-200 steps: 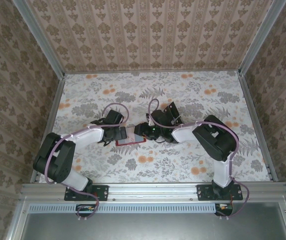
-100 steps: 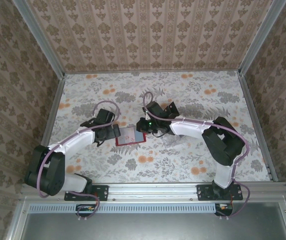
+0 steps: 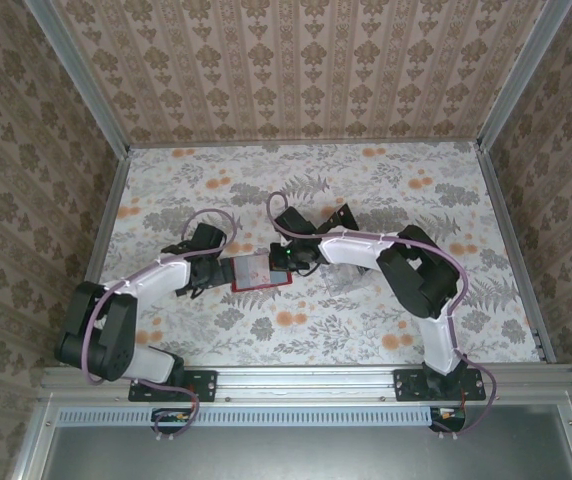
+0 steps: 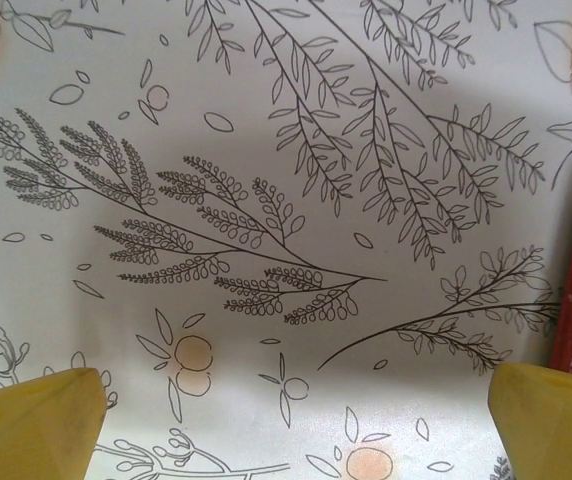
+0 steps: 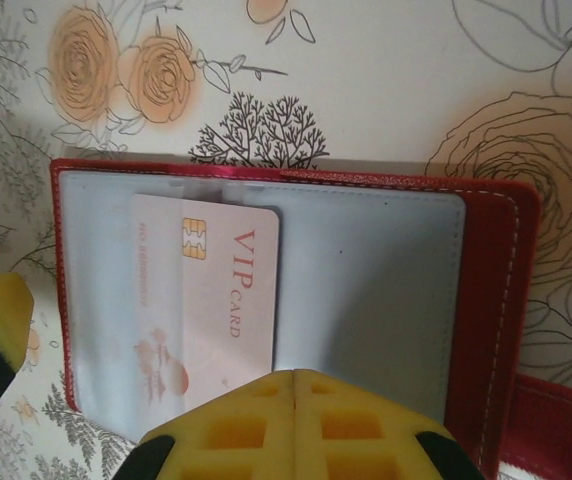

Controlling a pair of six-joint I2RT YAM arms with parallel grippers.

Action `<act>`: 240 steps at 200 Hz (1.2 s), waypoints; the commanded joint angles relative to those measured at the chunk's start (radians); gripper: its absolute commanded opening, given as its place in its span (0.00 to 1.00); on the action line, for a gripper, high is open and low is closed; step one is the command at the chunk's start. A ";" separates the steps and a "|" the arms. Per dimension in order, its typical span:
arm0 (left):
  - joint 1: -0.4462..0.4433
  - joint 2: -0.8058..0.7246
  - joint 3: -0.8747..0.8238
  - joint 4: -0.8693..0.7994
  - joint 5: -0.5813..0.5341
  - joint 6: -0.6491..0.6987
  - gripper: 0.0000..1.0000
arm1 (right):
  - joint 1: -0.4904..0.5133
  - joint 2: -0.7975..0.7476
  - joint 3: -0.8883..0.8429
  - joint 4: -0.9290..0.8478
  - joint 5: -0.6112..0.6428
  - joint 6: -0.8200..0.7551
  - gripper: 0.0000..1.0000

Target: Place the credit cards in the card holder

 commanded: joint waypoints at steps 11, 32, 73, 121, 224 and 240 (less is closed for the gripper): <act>0.007 0.024 -0.011 0.016 0.001 -0.008 1.00 | 0.009 0.038 0.053 -0.053 0.020 -0.020 0.02; 0.007 0.040 -0.011 0.028 0.009 -0.007 1.00 | 0.013 0.054 0.069 -0.059 0.017 -0.021 0.02; 0.007 0.067 -0.009 0.047 0.020 -0.001 1.00 | 0.025 0.073 0.086 -0.057 0.007 -0.018 0.02; 0.001 0.087 -0.016 0.069 0.032 0.002 1.00 | 0.040 0.090 0.110 -0.051 -0.005 -0.006 0.02; -0.015 0.093 -0.036 0.095 0.044 -0.005 1.00 | 0.063 0.132 0.180 -0.025 -0.045 0.035 0.02; -0.017 0.093 -0.036 0.096 0.044 -0.005 1.00 | 0.062 0.139 0.193 -0.023 -0.052 0.037 0.02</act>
